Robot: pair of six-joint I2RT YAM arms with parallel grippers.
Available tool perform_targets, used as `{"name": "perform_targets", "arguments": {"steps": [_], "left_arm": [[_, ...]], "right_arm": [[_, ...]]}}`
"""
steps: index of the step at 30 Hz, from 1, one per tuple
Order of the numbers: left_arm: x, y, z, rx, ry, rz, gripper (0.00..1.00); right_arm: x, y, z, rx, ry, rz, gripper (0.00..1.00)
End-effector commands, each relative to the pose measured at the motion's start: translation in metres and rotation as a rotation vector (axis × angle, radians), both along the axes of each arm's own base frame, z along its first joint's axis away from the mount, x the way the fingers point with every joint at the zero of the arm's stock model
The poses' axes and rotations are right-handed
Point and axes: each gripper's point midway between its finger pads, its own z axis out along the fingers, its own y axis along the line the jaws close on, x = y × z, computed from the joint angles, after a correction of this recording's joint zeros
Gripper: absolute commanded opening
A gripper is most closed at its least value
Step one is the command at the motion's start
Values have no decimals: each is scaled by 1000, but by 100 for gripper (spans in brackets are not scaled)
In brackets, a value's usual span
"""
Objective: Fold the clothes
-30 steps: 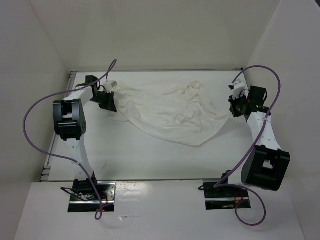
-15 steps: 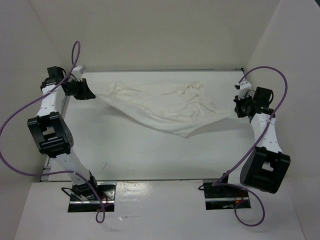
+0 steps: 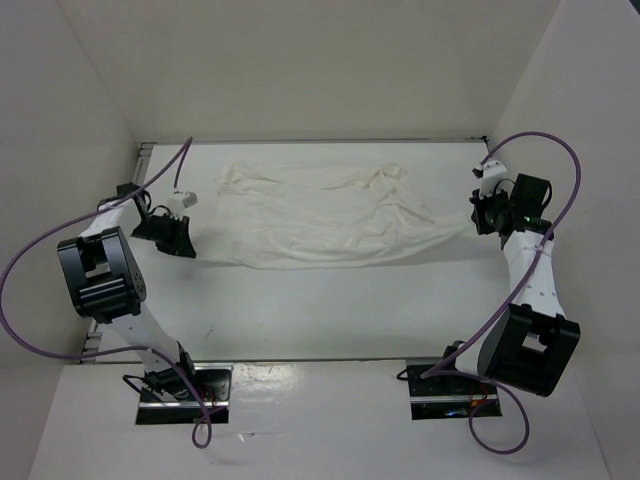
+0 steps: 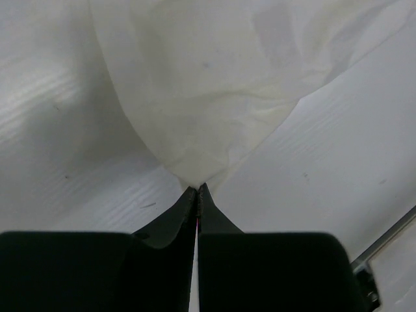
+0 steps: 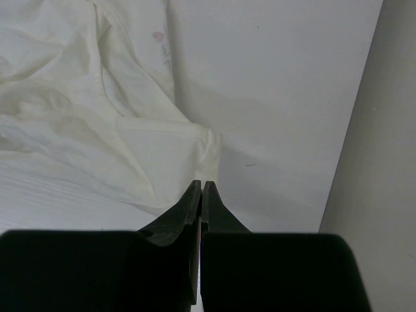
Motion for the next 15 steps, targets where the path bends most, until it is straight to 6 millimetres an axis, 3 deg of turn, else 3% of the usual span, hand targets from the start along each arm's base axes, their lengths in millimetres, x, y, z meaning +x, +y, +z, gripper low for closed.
{"name": "perform_targets", "arguments": {"steps": [1,3,4,6,9,11,15], "left_arm": [[-20,18,-29,135,20,-101,4],[-31,20,-40,164,49,-121,8],[-33,24,-45,186,57,-141,23],[-40,22,-47,180,71,-164,34],[-35,24,-44,174,53,-155,55],[-25,21,-31,146,17,-139,64],[-5,12,-11,67,-22,-68,69]], "right_arm": [[2,0,16,-2,-40,10,0],[2,0,16,-2,-40,10,0],[2,0,16,-2,-40,10,0],[2,0,16,-2,-40,10,0],[3,-1,13,2,-32,9,0],[3,-1,13,2,-32,9,0],[4,-1,14,-1,-40,10,0]]}}
